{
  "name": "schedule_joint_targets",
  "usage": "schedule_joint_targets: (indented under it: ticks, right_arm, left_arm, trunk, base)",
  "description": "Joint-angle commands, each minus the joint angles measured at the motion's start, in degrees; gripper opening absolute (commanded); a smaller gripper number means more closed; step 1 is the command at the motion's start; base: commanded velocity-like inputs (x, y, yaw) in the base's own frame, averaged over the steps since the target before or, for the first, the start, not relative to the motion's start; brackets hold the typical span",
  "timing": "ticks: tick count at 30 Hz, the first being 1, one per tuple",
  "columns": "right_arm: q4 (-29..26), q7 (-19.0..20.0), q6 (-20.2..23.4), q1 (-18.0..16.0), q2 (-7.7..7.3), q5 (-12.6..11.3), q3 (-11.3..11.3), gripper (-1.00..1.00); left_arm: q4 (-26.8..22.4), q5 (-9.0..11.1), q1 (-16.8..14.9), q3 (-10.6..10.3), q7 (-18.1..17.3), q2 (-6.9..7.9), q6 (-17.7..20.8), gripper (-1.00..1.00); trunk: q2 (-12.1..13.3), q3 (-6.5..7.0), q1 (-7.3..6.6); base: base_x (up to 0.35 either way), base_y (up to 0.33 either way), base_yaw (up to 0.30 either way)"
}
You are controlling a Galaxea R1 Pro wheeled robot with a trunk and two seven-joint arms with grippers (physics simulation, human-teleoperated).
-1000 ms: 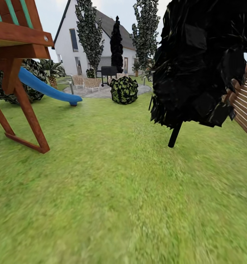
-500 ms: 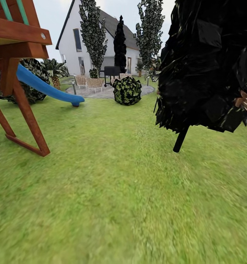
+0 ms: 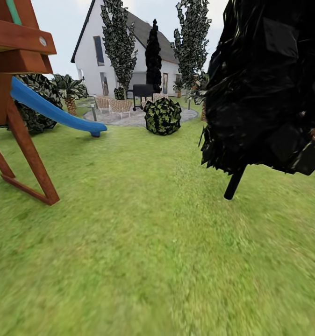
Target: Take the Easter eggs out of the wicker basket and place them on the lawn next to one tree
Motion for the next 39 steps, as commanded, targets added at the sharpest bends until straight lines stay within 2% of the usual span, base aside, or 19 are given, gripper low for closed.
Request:
schedule_joint_targets:
  ticks: [1,11,39]
  right_arm:
    - [0.03,0.08,-0.26,-0.03,0.04,-0.2,-0.4,1.0]
    - [0.03,0.08,-0.25,-0.03,0.05,-0.06,-0.42,1.0]
    - [0.03,0.08,-0.05,-0.03,0.05,-0.15,-0.47,1.0]
  left_arm:
    - [0.04,-0.24,-0.04,-0.2,0.08,0.02,-0.2,1.0]
    - [0.04,-0.24,-0.04,-0.2,0.08,0.02,-0.2,1.0]
    - [0.04,-0.24,-0.04,-0.2,0.08,0.02,-0.2,1.0]
  trunk:
    - [-0.03,-0.06,0.04]
    - [-0.03,-0.06,0.04]
    - [-0.03,-0.06,0.04]
  base:
    - [0.329,0.0,0.135]
    - [0.329,0.0,0.195]
    - [0.33,0.0,0.005]
